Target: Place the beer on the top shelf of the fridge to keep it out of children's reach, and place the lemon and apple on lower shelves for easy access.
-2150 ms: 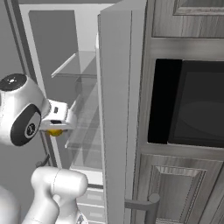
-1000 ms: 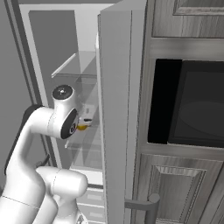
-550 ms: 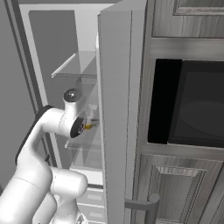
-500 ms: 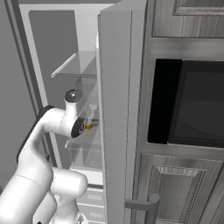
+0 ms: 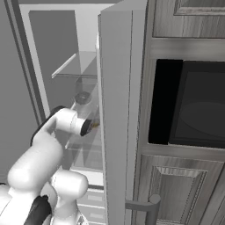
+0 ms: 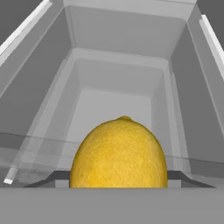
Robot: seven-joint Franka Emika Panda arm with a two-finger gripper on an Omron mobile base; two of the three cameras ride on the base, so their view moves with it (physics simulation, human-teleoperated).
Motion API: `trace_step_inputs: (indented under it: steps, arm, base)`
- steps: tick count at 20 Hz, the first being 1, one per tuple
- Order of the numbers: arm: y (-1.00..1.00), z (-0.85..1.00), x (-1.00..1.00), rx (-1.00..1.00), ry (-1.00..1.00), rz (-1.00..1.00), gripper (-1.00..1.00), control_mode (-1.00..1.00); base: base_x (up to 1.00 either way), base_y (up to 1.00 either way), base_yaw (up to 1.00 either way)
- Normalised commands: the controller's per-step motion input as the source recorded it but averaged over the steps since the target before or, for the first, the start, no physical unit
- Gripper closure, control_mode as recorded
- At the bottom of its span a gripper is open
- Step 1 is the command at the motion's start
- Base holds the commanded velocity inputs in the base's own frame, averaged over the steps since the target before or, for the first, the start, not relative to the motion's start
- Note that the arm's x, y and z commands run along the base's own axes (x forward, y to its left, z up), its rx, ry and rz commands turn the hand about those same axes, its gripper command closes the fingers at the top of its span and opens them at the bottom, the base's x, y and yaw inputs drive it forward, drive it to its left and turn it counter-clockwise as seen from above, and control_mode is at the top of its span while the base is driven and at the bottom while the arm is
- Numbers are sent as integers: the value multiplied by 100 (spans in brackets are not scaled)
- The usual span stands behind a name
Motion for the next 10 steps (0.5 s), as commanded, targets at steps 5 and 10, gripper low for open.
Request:
trace_step_inputs:
  steps: [5, 10]
  arm:
    - [-1, -19, 63, 0, 0, 2, 100, -100]
    - [-1, -22, 66, 0, 0, 2, 100, -100]
  base:
    - [0, 0, 0]
    - [0, 0, 0]
